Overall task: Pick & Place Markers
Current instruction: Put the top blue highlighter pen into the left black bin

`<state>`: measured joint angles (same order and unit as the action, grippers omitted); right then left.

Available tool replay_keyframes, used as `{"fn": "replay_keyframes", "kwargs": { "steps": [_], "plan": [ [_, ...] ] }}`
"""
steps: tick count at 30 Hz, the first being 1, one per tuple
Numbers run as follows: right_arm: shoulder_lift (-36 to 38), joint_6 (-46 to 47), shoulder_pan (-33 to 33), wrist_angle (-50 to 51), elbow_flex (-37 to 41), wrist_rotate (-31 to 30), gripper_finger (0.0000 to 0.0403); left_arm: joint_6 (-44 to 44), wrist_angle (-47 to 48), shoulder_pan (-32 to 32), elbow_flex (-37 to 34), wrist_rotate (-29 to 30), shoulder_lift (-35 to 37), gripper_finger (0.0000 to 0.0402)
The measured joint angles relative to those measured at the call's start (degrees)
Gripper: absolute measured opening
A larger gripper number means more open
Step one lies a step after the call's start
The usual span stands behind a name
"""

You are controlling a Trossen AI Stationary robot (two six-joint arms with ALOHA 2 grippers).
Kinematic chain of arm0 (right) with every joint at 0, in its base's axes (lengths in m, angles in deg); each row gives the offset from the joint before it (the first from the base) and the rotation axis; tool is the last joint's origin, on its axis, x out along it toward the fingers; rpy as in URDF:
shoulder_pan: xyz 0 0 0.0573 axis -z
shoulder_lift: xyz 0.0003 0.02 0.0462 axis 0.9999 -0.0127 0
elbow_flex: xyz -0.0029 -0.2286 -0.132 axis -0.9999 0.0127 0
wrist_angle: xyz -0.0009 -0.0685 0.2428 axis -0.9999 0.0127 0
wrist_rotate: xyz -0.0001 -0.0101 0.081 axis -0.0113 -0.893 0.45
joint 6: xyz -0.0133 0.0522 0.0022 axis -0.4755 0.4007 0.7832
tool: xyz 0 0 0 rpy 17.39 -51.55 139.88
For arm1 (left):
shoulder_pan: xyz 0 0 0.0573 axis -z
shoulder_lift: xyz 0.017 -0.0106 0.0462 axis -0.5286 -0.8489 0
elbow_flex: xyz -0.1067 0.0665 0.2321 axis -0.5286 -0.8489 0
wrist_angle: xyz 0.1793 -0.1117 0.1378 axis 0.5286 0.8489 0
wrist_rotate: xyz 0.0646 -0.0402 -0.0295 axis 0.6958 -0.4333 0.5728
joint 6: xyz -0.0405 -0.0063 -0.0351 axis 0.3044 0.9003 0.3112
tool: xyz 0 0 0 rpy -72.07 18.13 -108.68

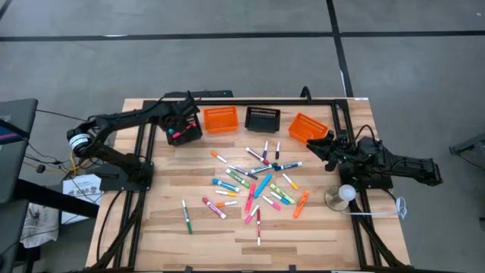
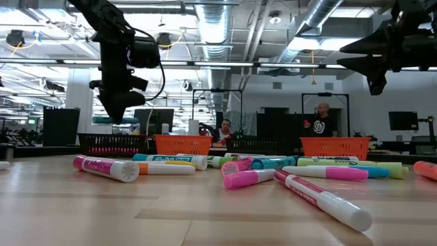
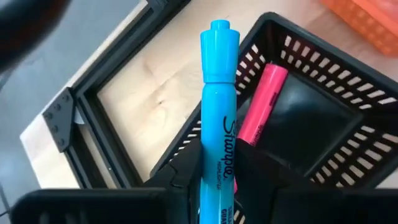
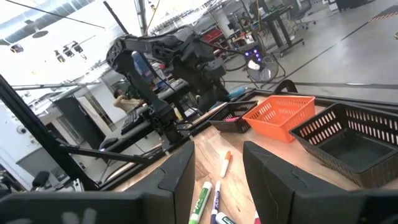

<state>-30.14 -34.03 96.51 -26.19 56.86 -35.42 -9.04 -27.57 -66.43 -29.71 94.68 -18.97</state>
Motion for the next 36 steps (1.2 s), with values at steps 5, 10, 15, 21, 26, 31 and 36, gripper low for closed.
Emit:
{"fn": "replay_keyframes", "kwargs": {
  "steps": [5,10,15,21,26,31,36],
  "plan": [
    [0.0,0.0,0.0,0.0,0.0,0.0,0.0125,-1.7,-0.2,0.1,0.0,-2.2,-2.4,0.0081],
    [0.0,0.0,0.0,0.0,0.0,0.0,0.0125,-3.6,-0.7,0.4,0.0,-2.2,-4.7,0.0081],
    [0.0,0.0,0.0,0.0,0.0,0.0,0.0125,-6.3,-0.9,0.3,0.0,-2.2,-7.2,0.0081],
    [0.0,0.0,0.0,0.0,0.0,0.0,0.0125,-7.1,-1.2,0.3,0.0,-2.2,-8.0,0.0081],
    [0.0,0.0,0.0,0.0,0.0,0.0,0.0125,-9.8,-1.9,0.3,0.0,-2.2,-8.0,0.0081],
    [0.0,0.0,0.0,0.0,0.0,0.0,0.0125,-10.7,-2.2,0.3,0.0,-2.2,-8.0,0.0081],
    [0.0,0.0,0.0,0.0,0.0,0.0,0.0125,-11.4,-2.4,0.3,0.0,-2.2,-8.0,0.0081]
  ]
}}
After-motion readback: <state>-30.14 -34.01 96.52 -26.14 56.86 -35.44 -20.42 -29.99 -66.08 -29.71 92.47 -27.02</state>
